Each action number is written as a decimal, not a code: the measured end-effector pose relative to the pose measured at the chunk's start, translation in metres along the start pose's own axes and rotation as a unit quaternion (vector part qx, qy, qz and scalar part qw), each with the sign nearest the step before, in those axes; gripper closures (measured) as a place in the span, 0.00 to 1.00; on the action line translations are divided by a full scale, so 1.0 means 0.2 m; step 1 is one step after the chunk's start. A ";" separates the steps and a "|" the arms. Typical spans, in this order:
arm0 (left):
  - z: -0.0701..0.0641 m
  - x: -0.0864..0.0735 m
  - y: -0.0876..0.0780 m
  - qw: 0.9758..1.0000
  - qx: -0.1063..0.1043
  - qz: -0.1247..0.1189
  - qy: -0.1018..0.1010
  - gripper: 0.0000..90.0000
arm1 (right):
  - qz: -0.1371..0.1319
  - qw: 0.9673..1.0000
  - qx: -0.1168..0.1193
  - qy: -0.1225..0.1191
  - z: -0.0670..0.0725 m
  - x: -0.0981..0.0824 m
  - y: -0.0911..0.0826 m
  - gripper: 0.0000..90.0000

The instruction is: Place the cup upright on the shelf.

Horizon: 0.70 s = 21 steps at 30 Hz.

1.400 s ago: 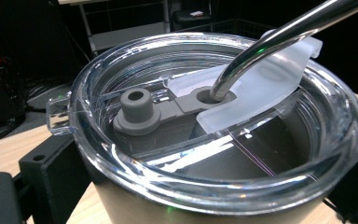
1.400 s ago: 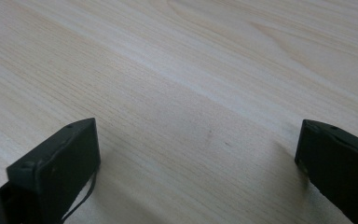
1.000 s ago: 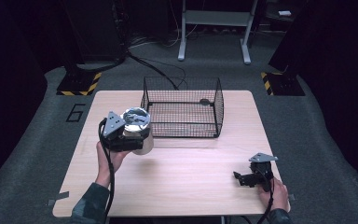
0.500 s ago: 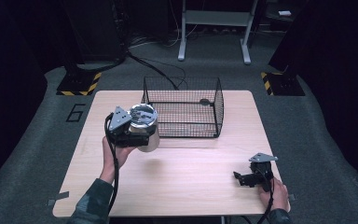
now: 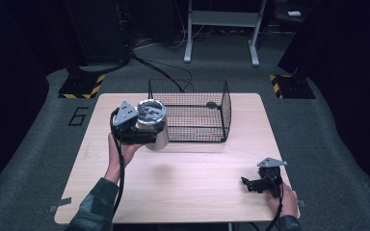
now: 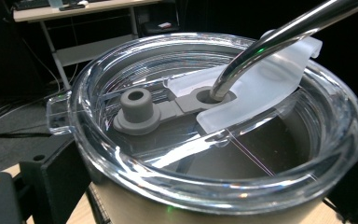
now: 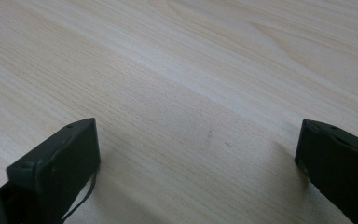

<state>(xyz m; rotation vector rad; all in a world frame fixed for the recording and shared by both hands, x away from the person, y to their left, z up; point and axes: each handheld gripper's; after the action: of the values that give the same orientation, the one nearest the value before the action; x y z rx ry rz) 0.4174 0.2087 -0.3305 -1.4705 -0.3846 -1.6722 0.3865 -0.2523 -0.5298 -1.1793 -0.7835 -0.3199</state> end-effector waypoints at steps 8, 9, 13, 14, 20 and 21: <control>0.01 0.05 0.04 1.000 -0.002 -0.004 0.004 0.04 | 0.000 1.000 0.000 0.000 0.00 0.00 0.00 0.00; 0.01 0.06 0.04 1.000 -0.002 -0.005 0.001 0.04 | 0.000 1.000 0.000 0.000 0.00 0.00 0.00 0.00; 0.03 0.08 0.06 1.000 -0.005 -0.005 -0.002 0.04 | -0.001 1.000 0.000 0.000 0.00 0.00 0.00 0.00; 0.04 0.09 0.07 1.000 -0.001 -0.008 -0.002 0.04 | 0.000 1.000 0.000 0.000 0.00 0.00 0.00 0.00; 0.07 0.12 0.10 1.000 0.000 -0.008 -0.004 0.04 | -0.001 1.000 0.000 0.000 0.00 0.00 0.00 0.00; 0.07 0.13 0.11 1.000 -0.001 -0.006 -0.003 0.04 | -0.001 1.000 0.000 0.000 0.00 0.00 0.00 0.00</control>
<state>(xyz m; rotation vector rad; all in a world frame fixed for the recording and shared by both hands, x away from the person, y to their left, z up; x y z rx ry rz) 0.4448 0.1962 -0.3091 -1.4773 -0.3948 -1.6788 0.3865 -0.2523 -0.5298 -1.1790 -0.7837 -0.3210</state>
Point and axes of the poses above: each handheld gripper's, and its own axes: y roughly forward along the jaws, x roughly out of its top, z roughly to its left, and after that the axes turned 13 degrees about y, right-handed
